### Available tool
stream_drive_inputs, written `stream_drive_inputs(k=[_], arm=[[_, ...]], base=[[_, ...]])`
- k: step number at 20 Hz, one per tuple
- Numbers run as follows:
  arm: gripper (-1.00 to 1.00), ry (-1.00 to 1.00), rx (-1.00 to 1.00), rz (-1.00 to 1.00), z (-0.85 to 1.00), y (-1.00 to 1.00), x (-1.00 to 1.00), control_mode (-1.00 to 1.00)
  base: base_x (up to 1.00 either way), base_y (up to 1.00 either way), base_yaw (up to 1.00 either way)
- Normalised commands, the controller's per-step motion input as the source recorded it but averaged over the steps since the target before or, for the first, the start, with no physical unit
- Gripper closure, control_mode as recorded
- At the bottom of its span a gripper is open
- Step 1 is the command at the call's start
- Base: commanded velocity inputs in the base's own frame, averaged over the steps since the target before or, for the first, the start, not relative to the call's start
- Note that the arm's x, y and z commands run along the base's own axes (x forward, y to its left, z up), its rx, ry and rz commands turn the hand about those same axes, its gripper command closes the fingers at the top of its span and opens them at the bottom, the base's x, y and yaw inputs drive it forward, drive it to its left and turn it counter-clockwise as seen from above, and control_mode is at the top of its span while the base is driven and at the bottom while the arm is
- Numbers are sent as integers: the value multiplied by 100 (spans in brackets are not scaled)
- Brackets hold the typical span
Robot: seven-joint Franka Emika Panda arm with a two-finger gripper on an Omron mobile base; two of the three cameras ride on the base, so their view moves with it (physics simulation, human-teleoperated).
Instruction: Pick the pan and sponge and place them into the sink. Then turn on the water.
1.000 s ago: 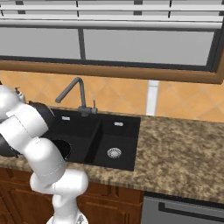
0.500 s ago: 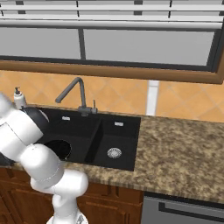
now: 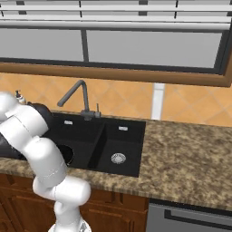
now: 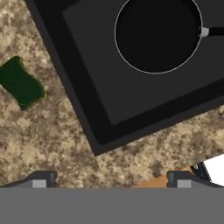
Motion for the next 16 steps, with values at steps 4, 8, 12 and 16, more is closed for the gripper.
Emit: stream_drive_inputs(k=[4, 8, 12, 16], arm=[[-100, 0, -19, 26, 0, 47, 35, -100], [-100, 0, -24, 24, 0, 42, 24, -100], [-100, 0, -26, 8, -1, 63, 26, -100], [-100, 0, -15, 0, 0, 57, 16, -100]], base=[[0, 0, 0], [0, 0, 0], [0, 0, 0], [0, 0, 0]])
